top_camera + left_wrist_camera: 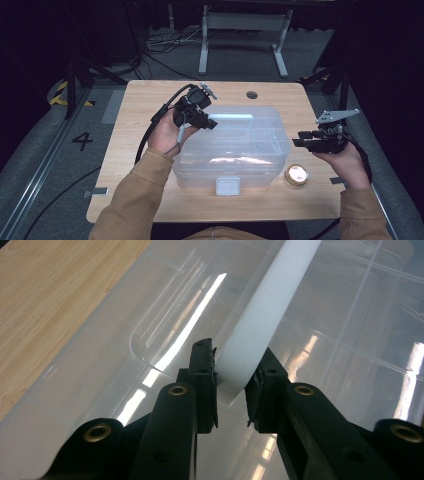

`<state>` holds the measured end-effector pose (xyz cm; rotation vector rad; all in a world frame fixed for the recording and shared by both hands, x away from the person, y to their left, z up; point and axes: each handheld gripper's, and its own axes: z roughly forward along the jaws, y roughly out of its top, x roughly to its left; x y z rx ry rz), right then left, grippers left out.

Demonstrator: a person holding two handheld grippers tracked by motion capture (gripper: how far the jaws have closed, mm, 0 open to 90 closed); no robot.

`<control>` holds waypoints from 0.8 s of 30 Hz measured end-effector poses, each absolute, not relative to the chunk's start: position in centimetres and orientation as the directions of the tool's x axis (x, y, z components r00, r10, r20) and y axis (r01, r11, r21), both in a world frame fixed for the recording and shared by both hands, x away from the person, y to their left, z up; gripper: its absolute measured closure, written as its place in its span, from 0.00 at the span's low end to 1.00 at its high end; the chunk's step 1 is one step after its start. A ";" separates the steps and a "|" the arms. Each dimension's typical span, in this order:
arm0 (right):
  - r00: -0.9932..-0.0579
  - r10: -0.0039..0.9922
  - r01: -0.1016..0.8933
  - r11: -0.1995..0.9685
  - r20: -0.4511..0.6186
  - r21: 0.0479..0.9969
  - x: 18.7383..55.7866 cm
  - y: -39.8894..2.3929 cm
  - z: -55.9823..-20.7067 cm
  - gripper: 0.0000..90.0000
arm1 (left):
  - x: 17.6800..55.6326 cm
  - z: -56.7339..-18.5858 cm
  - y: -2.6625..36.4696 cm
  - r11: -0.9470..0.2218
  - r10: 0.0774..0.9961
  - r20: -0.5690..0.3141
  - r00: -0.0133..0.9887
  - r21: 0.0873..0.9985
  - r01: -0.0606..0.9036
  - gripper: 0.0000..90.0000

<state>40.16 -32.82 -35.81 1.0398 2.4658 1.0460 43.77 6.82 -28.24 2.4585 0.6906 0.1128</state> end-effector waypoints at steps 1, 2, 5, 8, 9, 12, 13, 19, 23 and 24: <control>-0.709 0.705 0.511 0.483 0.031 0.710 40.2 -32.8 -35.8 0.66 | 43.9 -28.1 6.8 -0.698 0.502 -0.075 0.862 0.553 0.455 0.84; -0.709 0.705 0.511 0.482 0.032 0.712 40.1 -32.9 -35.8 0.66 | 44.0 -28.0 6.8 -0.697 0.505 -0.077 0.860 0.552 0.459 0.84; -0.716 0.698 0.504 0.485 0.032 0.715 40.1 -32.9 -35.7 0.67 | 44.3 -27.7 6.8 -0.694 0.510 -0.083 0.856 0.550 0.466 0.84; -0.722 0.691 0.496 0.488 0.030 0.718 40.0 -32.9 -35.6 0.68 | 44.6 -27.4 6.8 -0.692 0.513 -0.082 0.854 0.549 0.469 0.84; -0.726 0.687 0.493 0.491 0.029 0.719 39.9 -32.9 -35.6 0.68 | 44.6 -27.4 6.8 -0.692 0.514 -0.082 0.854 0.550 0.469 0.84; -0.737 0.675 0.485 0.498 0.030 0.719 39.9 -32.8 -35.7 0.71 | 44.8 -27.1 6.8 -0.691 0.518 -0.076 0.852 0.550 0.469 0.84; -0.739 0.673 0.481 0.500 0.027 0.720 39.9 -32.8 -35.7 0.72 | 44.9 -27.1 6.8 -0.690 0.519 -0.075 0.852 0.552 0.469 0.84; -0.749 0.662 0.440 0.496 0.002 0.748 39.4 -32.8 -35.1 0.76 | 45.4 -26.6 6.7 -0.688 0.526 -0.074 0.847 0.550 0.475 0.84; -0.758 0.653 0.425 0.497 -0.003 0.756 39.2 -32.7 -35.0 0.79 | 45.7 -26.3 6.7 -0.688 0.532 -0.078 0.843 0.542 0.484 0.83; -0.766 0.643 0.413 0.501 -0.008 0.760 39.1 -32.6 -35.0 0.81 | 45.8 -26.2 6.7 -0.686 0.534 -0.082 0.842 0.540 0.488 0.83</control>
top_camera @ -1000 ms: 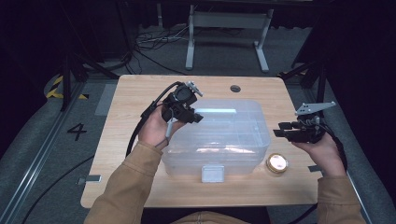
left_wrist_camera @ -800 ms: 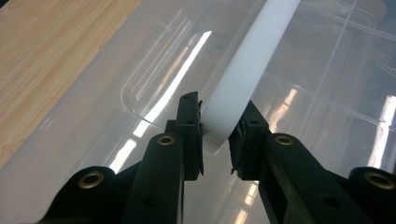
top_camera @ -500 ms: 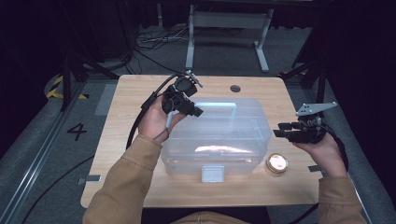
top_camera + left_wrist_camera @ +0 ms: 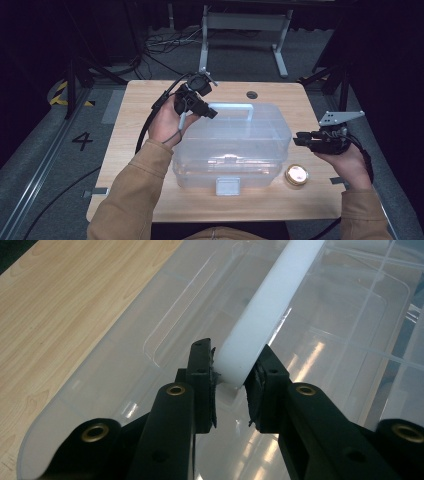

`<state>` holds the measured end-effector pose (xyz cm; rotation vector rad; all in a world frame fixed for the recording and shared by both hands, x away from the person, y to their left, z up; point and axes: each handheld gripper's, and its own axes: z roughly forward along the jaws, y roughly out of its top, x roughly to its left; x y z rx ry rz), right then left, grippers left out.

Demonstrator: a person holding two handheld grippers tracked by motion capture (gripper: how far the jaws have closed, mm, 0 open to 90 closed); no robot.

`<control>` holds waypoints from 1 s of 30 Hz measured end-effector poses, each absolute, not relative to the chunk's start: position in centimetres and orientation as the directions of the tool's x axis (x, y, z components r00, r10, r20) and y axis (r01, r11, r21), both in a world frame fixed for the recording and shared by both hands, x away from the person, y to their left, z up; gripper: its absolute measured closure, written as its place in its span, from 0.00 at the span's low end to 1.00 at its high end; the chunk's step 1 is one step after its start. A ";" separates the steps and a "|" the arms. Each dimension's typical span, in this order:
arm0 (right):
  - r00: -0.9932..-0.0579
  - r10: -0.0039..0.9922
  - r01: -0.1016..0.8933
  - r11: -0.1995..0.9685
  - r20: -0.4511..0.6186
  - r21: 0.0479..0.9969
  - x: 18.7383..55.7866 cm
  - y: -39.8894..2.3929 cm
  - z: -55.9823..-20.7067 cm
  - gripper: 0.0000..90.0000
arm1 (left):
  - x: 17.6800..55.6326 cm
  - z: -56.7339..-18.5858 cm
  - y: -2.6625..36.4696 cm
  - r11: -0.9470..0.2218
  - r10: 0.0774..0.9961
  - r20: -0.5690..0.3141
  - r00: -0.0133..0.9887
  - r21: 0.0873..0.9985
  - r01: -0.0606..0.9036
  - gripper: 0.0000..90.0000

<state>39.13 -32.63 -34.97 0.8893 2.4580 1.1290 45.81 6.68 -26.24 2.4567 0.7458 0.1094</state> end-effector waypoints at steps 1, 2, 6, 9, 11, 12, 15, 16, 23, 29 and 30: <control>-0.779 0.627 0.388 0.513 -0.025 0.766 39.0 -32.5 -34.9 0.82 | 45.9 -26.2 6.7 -0.683 0.535 -0.085 0.841 0.542 0.490 0.83; -0.787 0.615 0.372 0.521 -0.037 0.768 38.8 -32.3 -34.8 0.83 | 46.0 -26.2 6.7 -0.679 0.538 -0.089 0.838 0.543 0.494 0.83; -0.801 0.597 0.356 0.526 -0.037 0.773 38.6 -32.2 -34.7 0.85 | 46.4 -25.9 6.7 -0.673 0.546 -0.100 0.832 0.539 0.506 0.83; -0.801 0.598 0.358 0.528 -0.038 0.770 38.5 -32.2 -34.8 0.87 | 46.6 -25.8 6.7 -0.672 0.551 -0.101 0.829 0.536 0.512 0.83; -0.808 0.589 0.357 0.520 -0.023 0.776 38.3 -32.3 -34.7 0.89 | 46.7 -25.7 6.6 -0.675 0.551 -0.100 0.829 0.531 0.512 0.82; -0.812 0.583 0.351 0.516 -0.020 0.782 38.1 -32.2 -34.7 0.90 | 46.9 -25.6 6.6 -0.677 0.549 -0.101 0.830 0.529 0.512 0.82; -0.821 0.571 0.338 0.517 -0.022 0.786 37.5 -32.1 -34.4 0.93 | 47.3 -25.4 6.6 -0.672 0.553 -0.108 0.826 0.529 0.519 0.82; -0.828 0.561 0.336 0.521 -0.018 0.785 37.3 -32.0 -34.4 0.94 | 47.4 -25.3 6.6 -0.669 0.553 -0.112 0.825 0.530 0.520 0.82; -0.852 0.523 0.336 0.551 -0.003 0.764 36.8 -31.1 -34.7 0.96 | 48.0 -25.1 6.7 -0.661 0.557 -0.122 0.821 0.534 0.528 0.81; -0.871 0.490 0.336 0.546 0.032 0.768 36.6 -30.8 -35.1 0.97 | 48.3 -24.9 6.7 -0.658 0.563 -0.121 0.818 0.534 0.532 0.81; -0.871 0.490 0.333 0.541 0.033 0.772 36.6 -30.7 -35.2 0.98 | 48.3 -24.9 6.7 -0.658 0.563 -0.121 0.818 0.534 0.532 0.81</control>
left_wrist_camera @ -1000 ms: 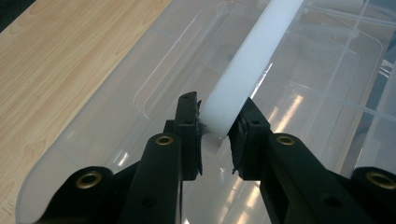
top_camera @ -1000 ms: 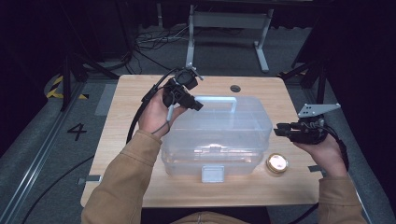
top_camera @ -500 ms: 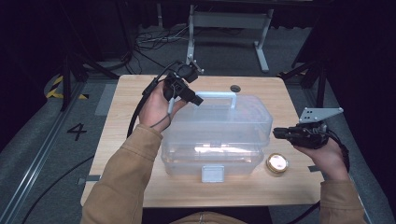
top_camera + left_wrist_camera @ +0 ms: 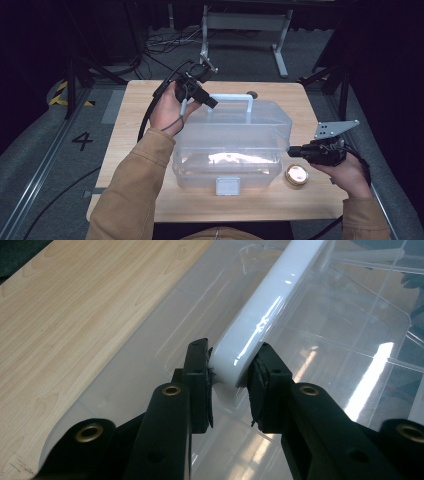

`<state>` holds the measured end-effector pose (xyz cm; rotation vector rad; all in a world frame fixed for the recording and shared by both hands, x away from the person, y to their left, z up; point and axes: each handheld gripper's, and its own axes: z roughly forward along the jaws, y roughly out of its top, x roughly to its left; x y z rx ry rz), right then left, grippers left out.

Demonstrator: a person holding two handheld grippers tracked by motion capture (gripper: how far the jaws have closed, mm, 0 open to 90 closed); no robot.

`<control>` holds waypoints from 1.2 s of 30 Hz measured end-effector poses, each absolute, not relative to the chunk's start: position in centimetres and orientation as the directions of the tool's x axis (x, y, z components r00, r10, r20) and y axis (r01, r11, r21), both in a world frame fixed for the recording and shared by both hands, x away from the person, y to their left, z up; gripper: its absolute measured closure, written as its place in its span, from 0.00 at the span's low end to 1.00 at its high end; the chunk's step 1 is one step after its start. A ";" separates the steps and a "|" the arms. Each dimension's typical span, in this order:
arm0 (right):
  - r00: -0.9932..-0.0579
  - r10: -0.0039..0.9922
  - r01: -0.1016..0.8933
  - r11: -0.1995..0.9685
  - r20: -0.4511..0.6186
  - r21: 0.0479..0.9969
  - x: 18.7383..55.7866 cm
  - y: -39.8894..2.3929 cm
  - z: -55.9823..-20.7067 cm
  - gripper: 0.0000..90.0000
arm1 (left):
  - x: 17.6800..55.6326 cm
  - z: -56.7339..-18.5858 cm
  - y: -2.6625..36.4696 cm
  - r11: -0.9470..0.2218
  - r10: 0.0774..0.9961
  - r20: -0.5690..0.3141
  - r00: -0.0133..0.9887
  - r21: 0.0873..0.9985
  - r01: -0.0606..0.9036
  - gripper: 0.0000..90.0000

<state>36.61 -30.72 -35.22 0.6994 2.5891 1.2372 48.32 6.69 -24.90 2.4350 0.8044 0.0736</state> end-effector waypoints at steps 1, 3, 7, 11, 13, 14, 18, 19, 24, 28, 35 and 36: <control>-0.872 0.488 0.330 0.538 0.033 0.776 36.6 -30.6 -35.3 0.99 | 48.4 -24.9 6.7 -0.658 0.562 -0.122 0.818 0.533 0.532 0.81; -0.875 0.484 0.325 0.532 0.035 0.782 36.5 -30.4 -35.3 0.99 | 48.4 -24.9 6.7 -0.657 0.562 -0.124 0.818 0.533 0.533 0.81; -0.875 0.484 0.313 0.523 0.026 0.793 36.4 -30.2 -35.3 0.99 | 48.4 -24.9 6.7 -0.657 0.560 -0.127 0.819 0.534 0.532 0.81; -0.872 0.488 0.318 0.521 0.029 0.792 36.5 -30.0 -35.4 1.00 | 48.4 -24.9 6.7 -0.660 0.559 -0.124 0.820 0.531 0.531 0.80; -0.872 0.488 0.321 0.519 0.033 0.792 36.5 -30.1 -35.4 1.00 | 48.3 -24.8 6.8 -0.657 0.563 -0.116 0.818 0.537 0.528 0.73; -0.872 0.489 0.324 0.519 0.037 0.791 36.5 -30.1 -35.4 1.00 | 48.2 -24.7 6.8 -0.651 0.566 -0.112 0.817 0.548 0.526 0.73; -0.873 0.486 0.325 0.508 0.046 0.798 36.5 -30.2 -35.3 1.00 | 47.7 -24.1 7.0 -0.637 0.568 -0.108 0.816 0.570 0.518 0.59; -0.873 0.485 0.323 0.504 0.047 0.801 36.5 -30.2 -35.2 1.00 | 47.5 -24.0 7.1 -0.636 0.570 -0.103 0.815 0.573 0.517 0.58; -0.872 0.487 0.320 0.488 0.051 0.812 36.6 -30.3 -35.0 1.00 | 46.8 -23.2 7.8 -0.625 0.577 -0.078 0.813 0.599 0.501 0.56; -0.872 0.488 0.311 0.482 0.044 0.819 36.7 -30.2 -34.9 1.00 | 46.2 -22.5 8.7 -0.602 0.589 -0.074 0.805 0.624 0.498 0.55; -0.872 0.488 0.291 0.457 0.037 0.840 37.1 -30.0 -34.5 1.00 | 44.0 -21.1 10.4 -0.575 0.567 -0.092 0.819 0.668 0.473 0.62; -0.872 0.488 0.286 0.452 0.034 0.845 37.2 -29.9 -34.5 1.00 | 43.6 -20.9 10.5 -0.573 0.562 -0.099 0.821 0.670 0.472 0.63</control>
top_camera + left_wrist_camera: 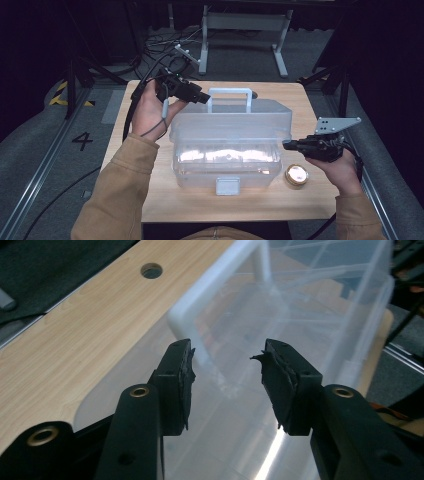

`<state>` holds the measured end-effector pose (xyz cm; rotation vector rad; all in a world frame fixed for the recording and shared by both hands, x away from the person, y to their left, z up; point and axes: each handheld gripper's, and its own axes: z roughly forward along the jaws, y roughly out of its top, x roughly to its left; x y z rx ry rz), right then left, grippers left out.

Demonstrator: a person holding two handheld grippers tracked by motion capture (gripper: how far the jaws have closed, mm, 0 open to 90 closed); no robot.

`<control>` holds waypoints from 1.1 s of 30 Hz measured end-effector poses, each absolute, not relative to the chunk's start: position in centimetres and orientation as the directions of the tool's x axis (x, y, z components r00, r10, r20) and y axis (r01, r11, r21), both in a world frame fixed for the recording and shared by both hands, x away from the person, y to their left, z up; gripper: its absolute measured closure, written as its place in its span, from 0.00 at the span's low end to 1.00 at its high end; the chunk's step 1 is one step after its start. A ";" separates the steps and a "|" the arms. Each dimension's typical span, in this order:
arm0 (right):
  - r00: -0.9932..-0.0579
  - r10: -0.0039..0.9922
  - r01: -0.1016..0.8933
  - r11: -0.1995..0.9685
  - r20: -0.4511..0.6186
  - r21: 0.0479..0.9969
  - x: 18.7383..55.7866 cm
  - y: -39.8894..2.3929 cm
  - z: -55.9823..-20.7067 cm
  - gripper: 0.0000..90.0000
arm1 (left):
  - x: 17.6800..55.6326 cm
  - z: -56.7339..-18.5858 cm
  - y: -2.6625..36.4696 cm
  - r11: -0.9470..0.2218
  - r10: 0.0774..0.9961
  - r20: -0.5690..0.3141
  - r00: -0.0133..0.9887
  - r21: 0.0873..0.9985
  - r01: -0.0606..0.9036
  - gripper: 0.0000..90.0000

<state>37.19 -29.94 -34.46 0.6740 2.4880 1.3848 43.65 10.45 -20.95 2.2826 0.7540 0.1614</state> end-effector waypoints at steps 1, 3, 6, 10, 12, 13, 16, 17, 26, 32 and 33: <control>-0.871 0.490 0.283 0.449 0.031 0.847 37.2 -29.9 -34.4 1.00 | 43.3 -20.8 10.6 -0.577 0.555 -0.096 0.827 0.671 0.466 0.64; -0.868 0.495 0.280 0.440 0.029 0.853 37.3 -29.8 -34.3 1.00 | 42.7 -20.6 10.8 -0.584 0.544 -0.089 0.834 0.674 0.453 0.67; -0.862 0.505 0.277 0.421 0.031 0.864 37.4 -29.8 -34.0 1.00 | 41.7 -20.2 11.1 -0.582 0.530 -0.091 0.843 0.684 0.440 0.69; -0.853 0.520 0.280 0.390 0.042 0.877 37.5 -29.8 -33.8 1.00 | 40.5 -20.1 11.4 -0.581 0.511 -0.101 0.854 0.691 0.430 0.75; -0.847 0.530 0.284 0.370 0.050 0.885 37.6 -29.8 -33.7 1.00 | 39.9 -20.1 11.5 -0.592 0.500 -0.092 0.861 0.689 0.418 0.76; -0.843 0.534 0.285 0.359 0.055 0.889 37.7 -29.9 -33.7 1.00 | 39.5 -20.2 11.5 -0.594 0.497 -0.091 0.863 0.690 0.415 0.76; -0.835 0.545 0.295 0.331 0.074 0.897 37.8 -30.1 -33.6 1.00 | 38.6 -20.4 11.4 -0.602 0.483 -0.087 0.871 0.689 0.403 0.77; -0.831 0.551 0.296 0.320 0.077 0.900 37.8 -30.1 -33.5 1.00 | 38.3 -20.5 11.4 -0.605 0.480 -0.085 0.873 0.689 0.399 0.77; -0.812 0.577 0.298 0.284 0.086 0.911 38.0 -30.1 -33.2 1.00 | 36.9 -22.1 11.7 -0.601 0.473 -0.090 0.877 0.694 0.396 0.77; -0.801 0.591 0.296 0.248 0.098 0.923 38.4 -30.1 -33.1 1.00 | 36.3 -23.8 12.4 -0.574 0.477 -0.127 0.870 0.704 0.418 0.77; -0.800 0.592 0.294 0.243 0.099 0.924 38.5 -30.1 -33.0 1.00 | 36.3 -24.3 12.5 -0.568 0.479 -0.136 0.867 0.705 0.425 0.77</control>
